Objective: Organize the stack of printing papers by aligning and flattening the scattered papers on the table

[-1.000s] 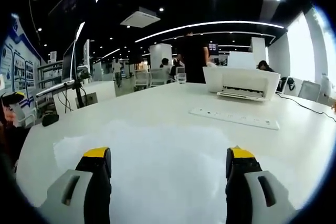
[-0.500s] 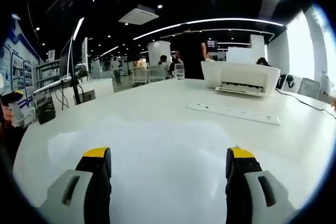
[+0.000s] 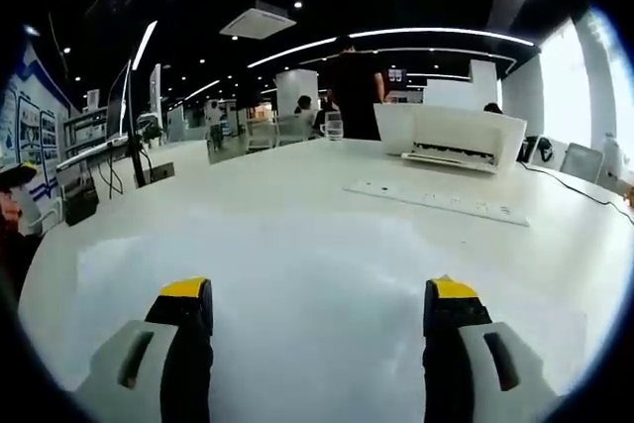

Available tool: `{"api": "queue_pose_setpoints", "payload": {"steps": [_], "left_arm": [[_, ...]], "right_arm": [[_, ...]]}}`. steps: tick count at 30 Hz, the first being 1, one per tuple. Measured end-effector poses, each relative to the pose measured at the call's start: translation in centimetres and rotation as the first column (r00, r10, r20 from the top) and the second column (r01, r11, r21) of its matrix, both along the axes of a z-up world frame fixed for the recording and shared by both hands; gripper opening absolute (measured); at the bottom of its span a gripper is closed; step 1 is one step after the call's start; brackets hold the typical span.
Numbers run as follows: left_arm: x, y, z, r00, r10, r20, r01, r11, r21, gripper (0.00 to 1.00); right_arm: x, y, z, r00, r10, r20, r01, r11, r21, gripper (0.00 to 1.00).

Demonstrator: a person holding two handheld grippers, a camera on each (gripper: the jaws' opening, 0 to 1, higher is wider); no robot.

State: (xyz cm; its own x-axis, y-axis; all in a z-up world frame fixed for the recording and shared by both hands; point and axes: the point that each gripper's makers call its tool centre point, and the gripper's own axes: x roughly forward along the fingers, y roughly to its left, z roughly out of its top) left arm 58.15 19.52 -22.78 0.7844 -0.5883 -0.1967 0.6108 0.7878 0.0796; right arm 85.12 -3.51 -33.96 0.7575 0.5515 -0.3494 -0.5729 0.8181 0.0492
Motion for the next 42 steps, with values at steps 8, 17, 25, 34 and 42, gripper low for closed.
{"api": "queue_pose_setpoints", "payload": {"steps": [8, 17, 25, 34, 42], "left_arm": [[-0.1, -0.2, -0.1, 1.0, -0.006, 0.001, 0.006, 1.0, 0.005, 0.97], [-0.6, -0.2, -0.2, 1.0, -0.011, 0.0, 0.011, 1.0, -0.004, 0.97], [-1.0, -0.4, -0.6, 1.0, -0.015, -0.005, 0.015, 1.0, -0.013, 0.97], [-1.3, -0.2, -0.6, 1.0, -0.012, -0.001, 0.012, 1.0, -0.021, 0.97], [-1.4, -0.4, -0.7, 1.0, -0.016, -0.003, 0.016, 1.0, -0.017, 0.96]], "right_arm": [[-0.2, 0.2, -1.5, 1.0, 0.0, -0.023, -0.002, 0.997, -0.074, 0.79], [-0.1, -0.3, -1.4, 0.999, -0.03, -0.019, 0.029, 0.998, -0.061, 0.74], [-0.3, -0.1, -1.3, 0.999, -0.034, -0.011, 0.033, 0.998, -0.057, 0.69], [-0.1, 0.0, -1.1, 1.0, -0.011, -0.007, 0.011, 0.999, -0.05, 0.43], [0.0, 0.5, -1.0, 1.0, 0.028, 0.002, -0.028, 0.999, -0.047, 0.33]]}}
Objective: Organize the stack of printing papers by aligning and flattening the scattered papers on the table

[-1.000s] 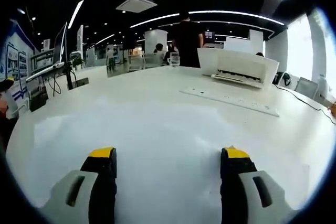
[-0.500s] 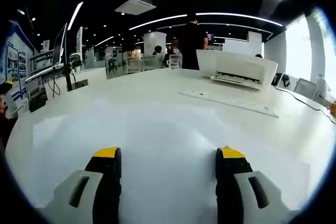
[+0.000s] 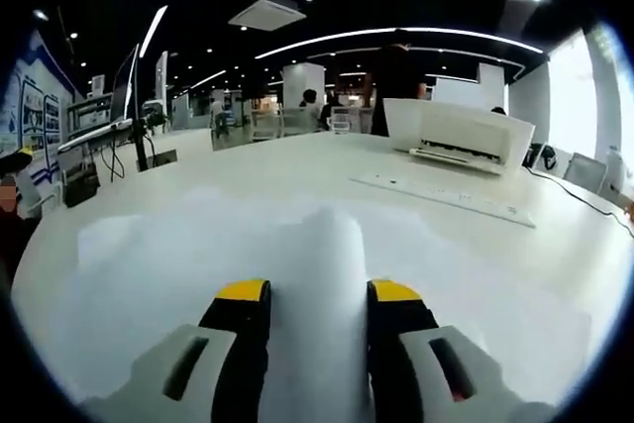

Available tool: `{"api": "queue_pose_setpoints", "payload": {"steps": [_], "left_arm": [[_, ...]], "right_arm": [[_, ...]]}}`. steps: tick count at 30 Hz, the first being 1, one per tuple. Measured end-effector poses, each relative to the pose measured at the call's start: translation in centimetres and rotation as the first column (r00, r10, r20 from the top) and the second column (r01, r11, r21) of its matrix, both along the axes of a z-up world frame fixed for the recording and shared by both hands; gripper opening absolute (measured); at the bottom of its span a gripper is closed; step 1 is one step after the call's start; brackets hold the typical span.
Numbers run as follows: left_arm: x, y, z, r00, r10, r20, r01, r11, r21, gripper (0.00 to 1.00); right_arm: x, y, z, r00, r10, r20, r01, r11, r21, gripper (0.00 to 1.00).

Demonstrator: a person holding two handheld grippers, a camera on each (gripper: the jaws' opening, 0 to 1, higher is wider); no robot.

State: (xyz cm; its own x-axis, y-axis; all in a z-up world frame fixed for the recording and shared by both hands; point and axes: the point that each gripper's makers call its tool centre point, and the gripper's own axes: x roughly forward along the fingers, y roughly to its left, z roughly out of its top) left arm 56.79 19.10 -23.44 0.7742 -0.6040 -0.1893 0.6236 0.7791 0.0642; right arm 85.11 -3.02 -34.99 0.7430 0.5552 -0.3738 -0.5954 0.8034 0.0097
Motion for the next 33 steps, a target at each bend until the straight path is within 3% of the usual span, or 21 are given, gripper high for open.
{"api": "queue_pose_setpoints", "payload": {"steps": [10, 19, 33], "left_arm": [[-0.1, -0.2, 0.0, 1.0, -0.003, 0.0, 0.003, 1.0, 0.007, 0.96], [-0.2, -0.2, -0.1, 1.0, -0.002, 0.002, 0.002, 1.0, 0.017, 0.96], [-0.2, 0.0, 0.0, 1.0, 0.001, 0.006, -0.002, 1.0, 0.024, 0.95]], "right_arm": [[0.3, -0.1, 0.0, 1.0, -0.009, 0.016, 0.009, 1.0, -0.004, 0.32], [-0.3, 0.8, 0.3, 0.995, 0.042, 0.087, -0.035, 0.996, -0.078, 0.25], [-0.7, 0.9, 0.3, 0.994, 0.048, 0.098, -0.039, 0.994, -0.1, 0.21]]}}
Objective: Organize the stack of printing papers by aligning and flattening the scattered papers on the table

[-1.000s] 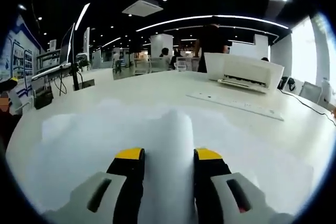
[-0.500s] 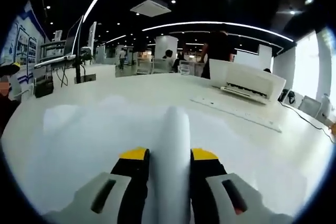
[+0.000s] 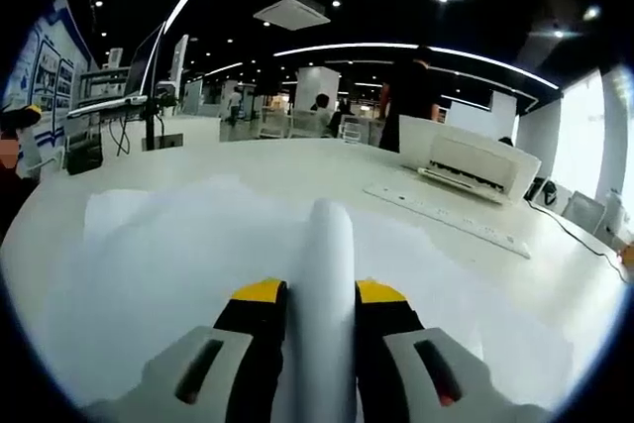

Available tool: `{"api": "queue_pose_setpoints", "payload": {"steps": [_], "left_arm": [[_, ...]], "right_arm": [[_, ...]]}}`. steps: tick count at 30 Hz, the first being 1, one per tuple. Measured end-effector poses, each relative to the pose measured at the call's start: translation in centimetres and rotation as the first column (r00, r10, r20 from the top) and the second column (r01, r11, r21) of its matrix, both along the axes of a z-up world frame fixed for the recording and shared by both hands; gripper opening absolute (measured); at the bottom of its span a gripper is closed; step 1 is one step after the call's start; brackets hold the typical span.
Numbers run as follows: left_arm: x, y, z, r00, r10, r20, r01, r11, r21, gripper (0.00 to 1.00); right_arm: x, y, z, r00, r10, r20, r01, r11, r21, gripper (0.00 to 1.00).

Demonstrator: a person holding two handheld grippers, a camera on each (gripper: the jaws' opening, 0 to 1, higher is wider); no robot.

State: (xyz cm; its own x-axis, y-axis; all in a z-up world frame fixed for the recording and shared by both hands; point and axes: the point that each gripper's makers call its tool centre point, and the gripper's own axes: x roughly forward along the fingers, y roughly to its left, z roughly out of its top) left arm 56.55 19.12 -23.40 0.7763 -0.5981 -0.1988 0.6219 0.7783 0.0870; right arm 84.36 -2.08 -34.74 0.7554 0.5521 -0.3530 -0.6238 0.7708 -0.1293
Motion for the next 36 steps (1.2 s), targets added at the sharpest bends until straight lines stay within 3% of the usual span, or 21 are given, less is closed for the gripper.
{"api": "queue_pose_setpoints", "payload": {"steps": [11, 23, 29, 36], "left_arm": [[-0.1, 0.1, 0.2, 1.0, 0.001, 0.003, -0.001, 1.0, 0.006, 0.94], [-0.1, 0.0, 0.3, 1.0, 0.0, 0.006, 0.0, 1.0, 0.007, 0.94], [-0.3, 0.0, 0.6, 1.0, -0.004, 0.01, 0.004, 1.0, 0.001, 0.94], [-0.1, 0.2, 1.1, 1.0, 0.001, 0.026, -0.001, 1.0, 0.014, 0.94]], "right_arm": [[-0.8, 0.2, 0.1, 1.0, 0.019, 0.003, -0.019, 1.0, -0.012, 0.18], [-1.9, 0.9, 0.6, 0.999, 0.046, -0.019, -0.045, 0.998, 0.045, 0.12], [-1.8, 0.8, 1.0, 0.998, 0.055, -0.037, -0.051, 0.993, 0.108, 0.12], [-1.9, 0.7, 1.9, 0.998, 0.055, -0.019, -0.052, 0.988, 0.145, 0.11]]}}
